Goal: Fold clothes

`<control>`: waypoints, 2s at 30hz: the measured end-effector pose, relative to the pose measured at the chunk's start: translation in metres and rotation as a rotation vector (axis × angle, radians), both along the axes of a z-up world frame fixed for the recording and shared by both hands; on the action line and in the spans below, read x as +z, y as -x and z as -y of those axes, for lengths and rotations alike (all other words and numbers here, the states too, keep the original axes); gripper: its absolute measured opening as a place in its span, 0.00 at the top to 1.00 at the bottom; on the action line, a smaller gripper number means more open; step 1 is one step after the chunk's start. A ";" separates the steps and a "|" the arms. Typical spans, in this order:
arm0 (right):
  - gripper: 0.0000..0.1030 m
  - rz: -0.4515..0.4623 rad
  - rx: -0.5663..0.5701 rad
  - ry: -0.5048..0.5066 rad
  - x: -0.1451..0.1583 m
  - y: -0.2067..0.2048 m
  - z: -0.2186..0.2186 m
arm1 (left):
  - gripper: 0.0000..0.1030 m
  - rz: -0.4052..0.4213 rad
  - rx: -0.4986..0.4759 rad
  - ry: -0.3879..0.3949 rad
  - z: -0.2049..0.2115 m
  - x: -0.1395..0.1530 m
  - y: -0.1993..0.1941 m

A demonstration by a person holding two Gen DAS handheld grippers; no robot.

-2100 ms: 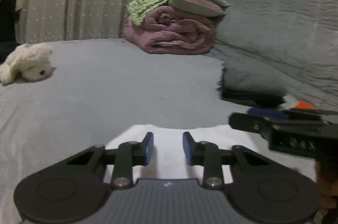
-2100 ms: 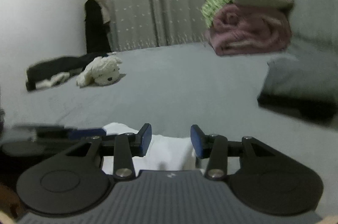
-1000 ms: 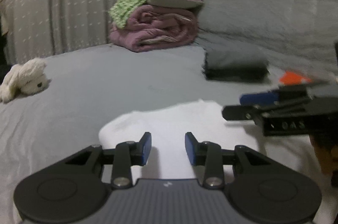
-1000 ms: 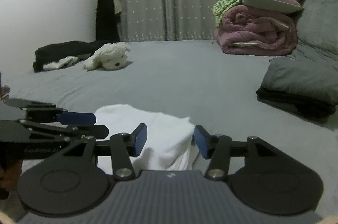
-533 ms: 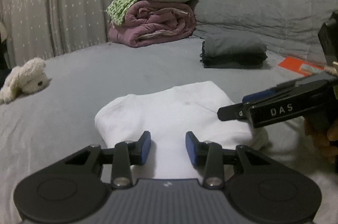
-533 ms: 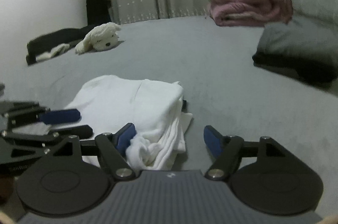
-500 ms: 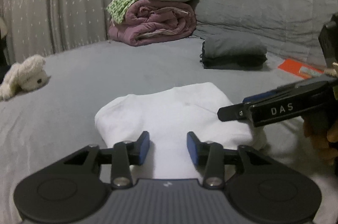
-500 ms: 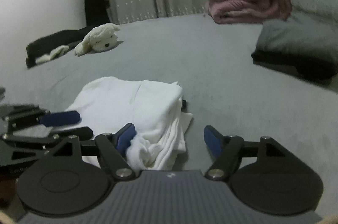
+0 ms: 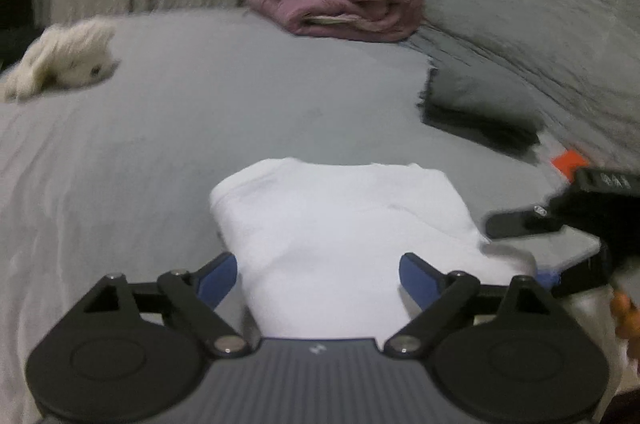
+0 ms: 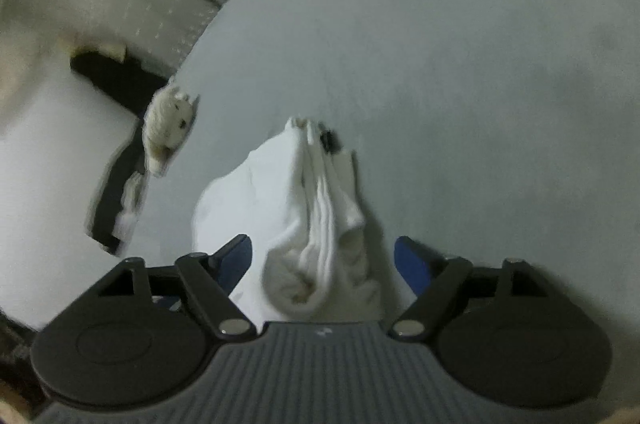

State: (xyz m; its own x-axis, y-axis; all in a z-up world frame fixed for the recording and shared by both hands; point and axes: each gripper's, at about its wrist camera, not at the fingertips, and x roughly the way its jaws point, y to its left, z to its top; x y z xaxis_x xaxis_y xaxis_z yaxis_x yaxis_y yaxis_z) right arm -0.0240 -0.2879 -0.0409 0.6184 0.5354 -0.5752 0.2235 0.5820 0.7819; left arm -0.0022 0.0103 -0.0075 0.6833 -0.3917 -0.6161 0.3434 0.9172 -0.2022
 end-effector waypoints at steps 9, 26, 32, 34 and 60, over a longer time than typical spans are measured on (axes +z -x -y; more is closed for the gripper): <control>0.16 -0.066 -0.075 -0.181 -0.007 0.026 0.001 | 0.16 -0.169 0.156 0.271 -0.022 -0.026 -0.045; 0.16 -0.036 -0.218 -0.206 -0.010 0.029 0.026 | 0.28 -0.175 0.215 0.324 -0.009 -0.034 -0.048; 0.16 -0.023 -0.173 -0.127 -0.008 0.012 0.024 | 0.35 -0.178 0.164 0.258 -0.011 -0.033 -0.035; 0.15 0.006 -0.109 -0.070 -0.004 0.003 0.017 | 0.37 -0.190 0.169 0.282 -0.016 -0.034 -0.034; 0.56 0.254 0.016 0.017 -0.003 -0.042 0.006 | 0.70 -0.052 0.330 0.401 0.018 -0.016 -0.039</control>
